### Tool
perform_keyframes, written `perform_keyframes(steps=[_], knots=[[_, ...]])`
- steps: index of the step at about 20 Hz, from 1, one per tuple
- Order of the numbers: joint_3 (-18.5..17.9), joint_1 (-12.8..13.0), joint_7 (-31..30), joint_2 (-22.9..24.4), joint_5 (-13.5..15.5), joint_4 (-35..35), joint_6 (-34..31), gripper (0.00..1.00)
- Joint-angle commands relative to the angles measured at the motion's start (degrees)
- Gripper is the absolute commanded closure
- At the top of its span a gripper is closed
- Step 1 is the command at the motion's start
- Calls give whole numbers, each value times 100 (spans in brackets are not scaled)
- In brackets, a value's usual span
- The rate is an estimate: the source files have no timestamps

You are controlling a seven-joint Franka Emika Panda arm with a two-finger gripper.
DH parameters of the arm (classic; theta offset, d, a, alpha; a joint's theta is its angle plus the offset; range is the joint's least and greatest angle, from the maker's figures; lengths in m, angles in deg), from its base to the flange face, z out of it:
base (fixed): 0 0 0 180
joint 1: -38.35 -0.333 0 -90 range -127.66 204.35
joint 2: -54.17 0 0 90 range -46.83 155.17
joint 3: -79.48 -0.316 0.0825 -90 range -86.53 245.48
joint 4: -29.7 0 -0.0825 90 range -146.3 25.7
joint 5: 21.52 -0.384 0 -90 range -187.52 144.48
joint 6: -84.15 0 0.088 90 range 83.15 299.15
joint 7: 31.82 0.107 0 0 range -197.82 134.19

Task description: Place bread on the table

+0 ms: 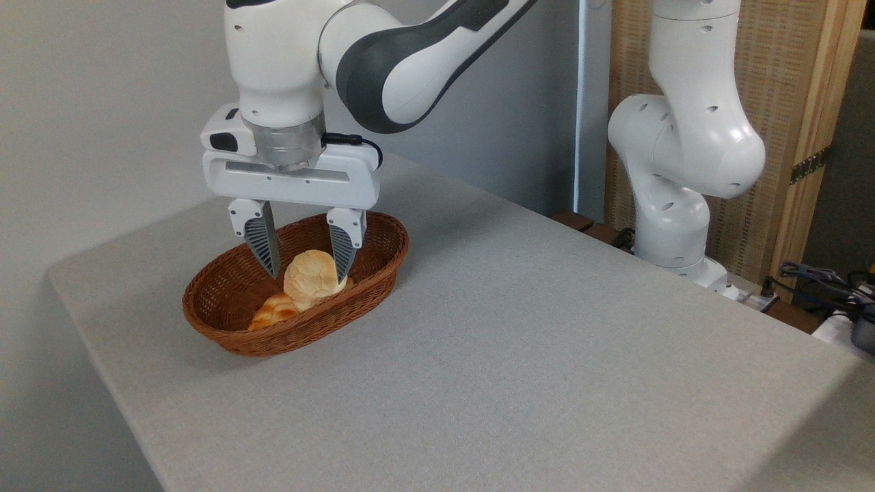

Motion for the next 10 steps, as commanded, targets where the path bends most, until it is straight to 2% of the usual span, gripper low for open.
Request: perform_keyframes(steps=[1,10], knots=[[-15,159,-80,139,91,-235,155,0],[-6,221,-45,78,39,-349,216,0]])
